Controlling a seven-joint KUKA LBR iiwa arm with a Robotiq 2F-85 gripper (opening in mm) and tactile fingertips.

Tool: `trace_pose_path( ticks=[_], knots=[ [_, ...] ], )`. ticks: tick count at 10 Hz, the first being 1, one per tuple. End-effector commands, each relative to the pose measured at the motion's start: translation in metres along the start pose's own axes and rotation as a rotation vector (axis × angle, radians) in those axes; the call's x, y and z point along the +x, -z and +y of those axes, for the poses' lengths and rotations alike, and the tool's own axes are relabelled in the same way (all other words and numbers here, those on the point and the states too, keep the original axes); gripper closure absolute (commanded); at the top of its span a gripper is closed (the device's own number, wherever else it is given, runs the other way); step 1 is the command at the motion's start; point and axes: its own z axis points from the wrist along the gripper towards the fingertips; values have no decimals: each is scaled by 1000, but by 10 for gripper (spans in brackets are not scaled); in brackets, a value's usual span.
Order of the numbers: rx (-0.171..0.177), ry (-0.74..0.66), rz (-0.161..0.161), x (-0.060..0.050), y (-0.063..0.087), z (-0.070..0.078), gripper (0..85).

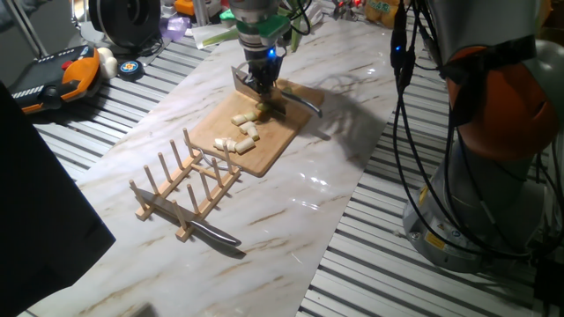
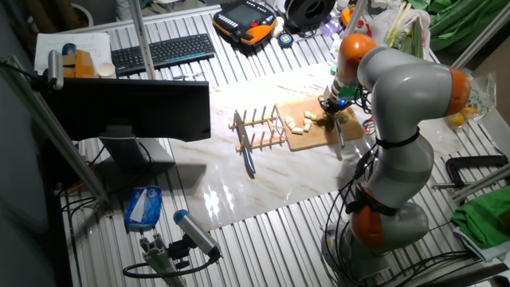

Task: Chop the scallions

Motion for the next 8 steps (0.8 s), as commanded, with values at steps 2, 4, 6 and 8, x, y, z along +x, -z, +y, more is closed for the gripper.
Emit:
trace_pose_path(
  ticks=[2,4,6,8],
  knots=[
    [0,1,-2,2,6,0,843],
    [-1,-1,3,3,7,1,843],
    [-6,1,4,0,3,4,843],
    [-12,4,9,-2,3,8,843]
  ],
)
